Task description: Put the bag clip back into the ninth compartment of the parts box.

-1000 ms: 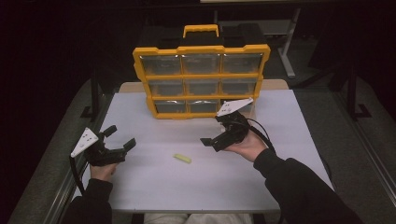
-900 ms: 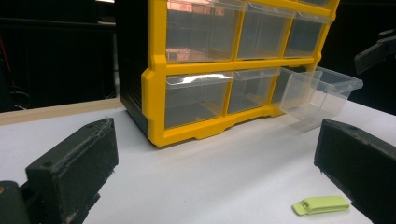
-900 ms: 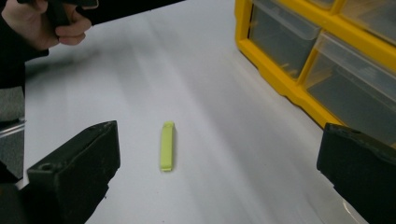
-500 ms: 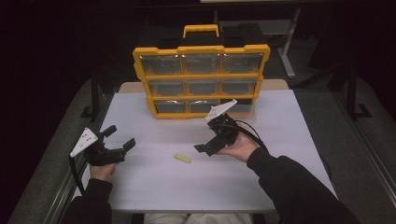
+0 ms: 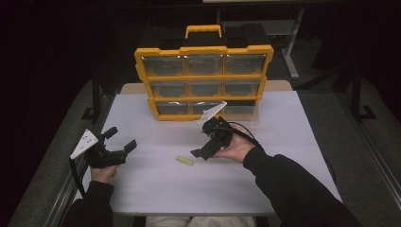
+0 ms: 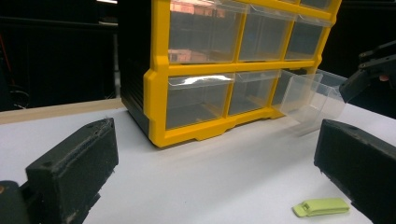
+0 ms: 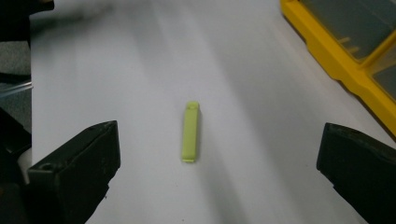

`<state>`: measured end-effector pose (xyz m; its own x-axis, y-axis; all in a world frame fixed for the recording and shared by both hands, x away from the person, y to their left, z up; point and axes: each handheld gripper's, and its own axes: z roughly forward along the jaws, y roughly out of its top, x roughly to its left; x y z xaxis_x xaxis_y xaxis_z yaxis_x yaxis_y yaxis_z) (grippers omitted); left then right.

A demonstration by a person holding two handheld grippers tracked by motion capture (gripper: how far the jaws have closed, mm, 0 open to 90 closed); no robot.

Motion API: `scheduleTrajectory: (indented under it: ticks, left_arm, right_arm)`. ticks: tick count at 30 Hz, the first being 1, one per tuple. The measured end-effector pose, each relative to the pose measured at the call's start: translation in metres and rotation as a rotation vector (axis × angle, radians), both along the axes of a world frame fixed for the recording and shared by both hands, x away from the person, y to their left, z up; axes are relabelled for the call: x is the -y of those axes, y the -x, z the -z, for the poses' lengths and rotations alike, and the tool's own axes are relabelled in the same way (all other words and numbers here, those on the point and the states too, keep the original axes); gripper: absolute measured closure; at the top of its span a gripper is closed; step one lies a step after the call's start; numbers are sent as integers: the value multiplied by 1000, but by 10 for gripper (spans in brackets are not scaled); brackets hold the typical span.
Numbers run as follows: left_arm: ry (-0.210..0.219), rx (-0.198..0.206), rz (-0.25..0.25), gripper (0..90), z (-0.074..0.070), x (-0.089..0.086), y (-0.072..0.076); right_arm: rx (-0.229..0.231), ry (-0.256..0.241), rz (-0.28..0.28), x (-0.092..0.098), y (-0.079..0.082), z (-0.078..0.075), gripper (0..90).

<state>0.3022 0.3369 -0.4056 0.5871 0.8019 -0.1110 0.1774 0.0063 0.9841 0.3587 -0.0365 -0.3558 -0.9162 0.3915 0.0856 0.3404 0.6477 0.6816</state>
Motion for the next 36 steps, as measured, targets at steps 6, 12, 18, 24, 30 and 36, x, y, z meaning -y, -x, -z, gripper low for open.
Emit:
scheduleTrajectory:
  ticks: [6, 12, 18, 24, 30, 36]
  left_arm:
    - [-5, -2, 3, 0, 0, 1, 0]
    - [1, -3, 1, 0, 0, 0, 0]
    - [-2, -1, 1, 0, 0, 1, 0]
    - [-7, -5, 5, 0, 1, 2, 0]
    - [-10, 3, 10, 0, 0, 1, 0]
    - [-20, 13, 15, 0, 0, 2, 1]
  right_arm:
    - [-15, 46, -46, -15, -2, 2, 0]
    - [-26, 76, -65, -24, -3, 5, 0]
    - [-37, 107, -83, -34, -3, 7, 0]
    - [-52, 144, -90, -43, -5, 12, 0]
    - [-67, 187, -103, -53, -6, 18, 0]
    - [-94, 241, -94, -61, -8, 28, 0]
